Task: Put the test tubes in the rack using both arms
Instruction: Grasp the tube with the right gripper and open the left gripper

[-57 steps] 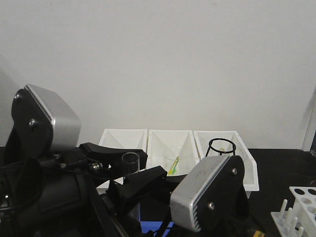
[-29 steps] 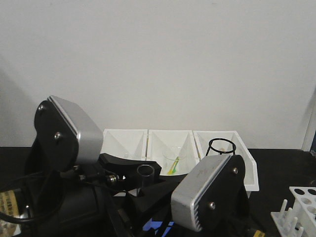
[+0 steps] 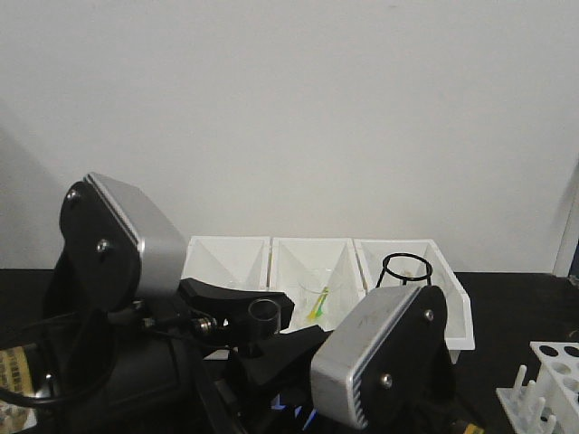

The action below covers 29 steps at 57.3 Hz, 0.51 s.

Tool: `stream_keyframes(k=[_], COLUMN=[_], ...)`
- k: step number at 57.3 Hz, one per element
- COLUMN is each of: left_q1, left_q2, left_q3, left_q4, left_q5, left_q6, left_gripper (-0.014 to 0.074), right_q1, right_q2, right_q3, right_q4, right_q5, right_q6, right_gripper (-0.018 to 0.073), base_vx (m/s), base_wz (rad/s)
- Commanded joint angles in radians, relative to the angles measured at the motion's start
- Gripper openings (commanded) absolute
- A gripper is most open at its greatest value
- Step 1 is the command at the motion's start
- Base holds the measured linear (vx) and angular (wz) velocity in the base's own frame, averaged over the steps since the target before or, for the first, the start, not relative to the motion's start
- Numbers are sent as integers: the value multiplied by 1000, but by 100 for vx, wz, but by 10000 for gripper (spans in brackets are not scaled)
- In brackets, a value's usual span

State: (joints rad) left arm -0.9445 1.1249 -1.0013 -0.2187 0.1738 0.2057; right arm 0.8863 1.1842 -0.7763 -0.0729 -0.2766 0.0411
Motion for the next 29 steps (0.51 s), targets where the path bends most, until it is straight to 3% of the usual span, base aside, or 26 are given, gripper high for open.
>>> stream_keyframes(k=[1,10,29], left_q1=[-5,-5,-5], left_q2=[-17,-17,-18], left_q3=[-36,-36,-36], left_q4=[-13,-13,-30], left_q5=[-85,-83,-80], left_q6=[-10,-10,-10], left_gripper=[0,94,484], right_q1=[-2,-2,-2], right_q2=[-21,-21,-21], right_q3=[-34,-34,-34], right_q4=[-3,-3,-3], right_q5=[-92,-91,-63], right_q6=[-6,-6,-6], right_gripper=[-11,-10,-9], base_vx=[0,0,0], base_wz=[0,0,0])
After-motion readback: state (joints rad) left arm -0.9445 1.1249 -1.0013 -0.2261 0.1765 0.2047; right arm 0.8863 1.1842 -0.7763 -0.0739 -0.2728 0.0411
